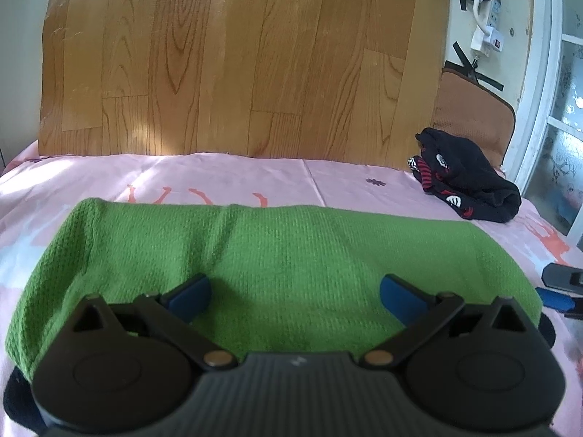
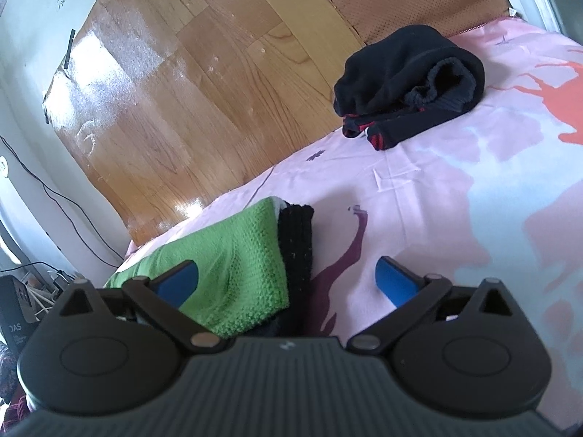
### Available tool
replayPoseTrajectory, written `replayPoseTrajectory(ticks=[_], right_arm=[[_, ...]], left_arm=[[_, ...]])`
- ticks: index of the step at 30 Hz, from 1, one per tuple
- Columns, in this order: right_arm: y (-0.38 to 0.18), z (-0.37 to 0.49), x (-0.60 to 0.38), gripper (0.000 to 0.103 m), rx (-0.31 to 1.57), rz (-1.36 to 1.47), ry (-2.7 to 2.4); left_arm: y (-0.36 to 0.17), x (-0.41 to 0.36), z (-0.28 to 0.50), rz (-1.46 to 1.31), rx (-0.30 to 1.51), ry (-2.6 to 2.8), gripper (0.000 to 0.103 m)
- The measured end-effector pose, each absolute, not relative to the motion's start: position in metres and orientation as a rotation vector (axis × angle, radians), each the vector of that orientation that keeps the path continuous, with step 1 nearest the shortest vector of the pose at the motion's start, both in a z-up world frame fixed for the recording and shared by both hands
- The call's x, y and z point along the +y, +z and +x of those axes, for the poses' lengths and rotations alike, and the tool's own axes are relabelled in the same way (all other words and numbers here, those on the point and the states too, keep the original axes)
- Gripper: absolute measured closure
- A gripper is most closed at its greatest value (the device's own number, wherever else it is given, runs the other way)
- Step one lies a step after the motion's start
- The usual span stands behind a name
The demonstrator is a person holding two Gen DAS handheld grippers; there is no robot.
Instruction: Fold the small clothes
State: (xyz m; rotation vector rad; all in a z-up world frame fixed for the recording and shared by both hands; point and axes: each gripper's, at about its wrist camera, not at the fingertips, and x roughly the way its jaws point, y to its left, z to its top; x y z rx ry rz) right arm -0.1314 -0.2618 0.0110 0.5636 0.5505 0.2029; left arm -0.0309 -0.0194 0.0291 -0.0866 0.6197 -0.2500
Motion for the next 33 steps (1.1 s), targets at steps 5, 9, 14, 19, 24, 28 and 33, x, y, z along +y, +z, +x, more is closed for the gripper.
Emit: replayPoseTrajectory(ticks=[5, 9, 14, 19, 24, 28, 33], right_arm=[[0.010, -0.132, -0.268, 0.000, 0.549, 0.598, 0.218], [0.010, -0.133, -0.267, 0.000, 0.552, 0.598, 0.220], [0.011, -0.134, -0.267, 0.000, 0.554, 0.597, 0.218], [0.011, -0.135, -0.265, 0.000, 0.553, 0.598, 0.216], [0.011, -0.135, -0.266, 0.000, 0.553, 0.601, 0.218], [0.013, -0.134, -0.267, 0.004, 0.573, 0.611, 0.217], [0.009, -0.121, -0.269, 0.038, 0.711, 0.731, 0.299]], left_arm=[[0.030, -0.015, -0.033, -0.116, 0.604, -0.255, 0.000], [0.030, -0.011, -0.033, -0.140, 0.592, -0.259, 0.000], [0.031, -0.012, -0.034, -0.136, 0.584, -0.263, 0.000], [0.032, -0.012, -0.035, -0.137, 0.576, -0.264, 0.001], [0.035, -0.008, -0.040, -0.157, 0.545, -0.284, 0.006], [0.039, 0.009, -0.041, -0.259, 0.519, -0.317, 0.019], [0.033, 0.020, -0.030, -0.352, 0.577, -0.337, 0.058]])
